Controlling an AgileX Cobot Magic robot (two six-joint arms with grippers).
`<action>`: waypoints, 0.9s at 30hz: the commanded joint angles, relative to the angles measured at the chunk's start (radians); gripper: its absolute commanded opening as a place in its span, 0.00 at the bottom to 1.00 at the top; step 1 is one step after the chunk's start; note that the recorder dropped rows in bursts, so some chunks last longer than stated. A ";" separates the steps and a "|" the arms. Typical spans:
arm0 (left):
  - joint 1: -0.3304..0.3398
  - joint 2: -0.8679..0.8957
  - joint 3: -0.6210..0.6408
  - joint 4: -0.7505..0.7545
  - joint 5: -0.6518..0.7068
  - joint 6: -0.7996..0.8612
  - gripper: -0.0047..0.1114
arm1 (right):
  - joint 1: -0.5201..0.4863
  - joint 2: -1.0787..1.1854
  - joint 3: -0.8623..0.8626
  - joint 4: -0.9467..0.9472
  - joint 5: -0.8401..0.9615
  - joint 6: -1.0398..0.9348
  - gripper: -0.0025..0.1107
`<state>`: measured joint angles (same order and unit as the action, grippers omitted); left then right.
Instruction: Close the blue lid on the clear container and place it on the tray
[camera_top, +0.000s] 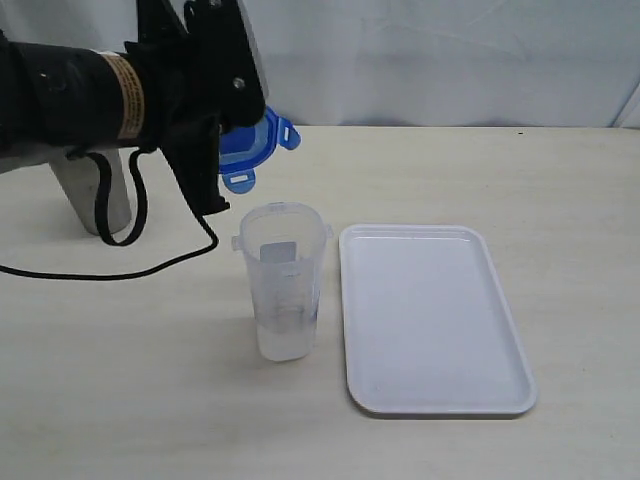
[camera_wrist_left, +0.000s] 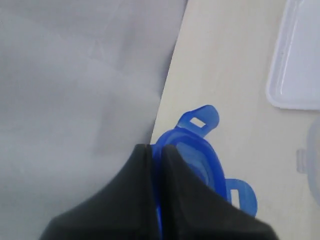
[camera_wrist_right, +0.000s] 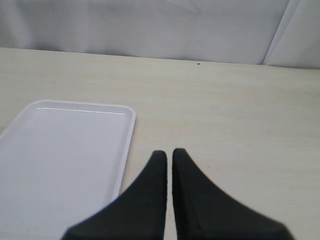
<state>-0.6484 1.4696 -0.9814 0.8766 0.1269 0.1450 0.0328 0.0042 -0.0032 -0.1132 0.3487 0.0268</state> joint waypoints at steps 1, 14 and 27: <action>-0.045 -0.003 -0.009 0.007 0.014 0.100 0.04 | -0.007 -0.004 0.003 0.001 -0.003 -0.005 0.06; -0.115 -0.003 -0.009 0.070 0.017 0.105 0.04 | -0.007 -0.004 0.003 0.001 -0.003 -0.005 0.06; -0.120 -0.003 -0.009 0.054 -0.002 0.055 0.04 | -0.007 -0.004 0.003 0.001 -0.003 -0.005 0.06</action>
<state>-0.7647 1.4696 -0.9814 0.9396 0.1415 0.2332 0.0328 0.0042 -0.0032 -0.1132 0.3487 0.0268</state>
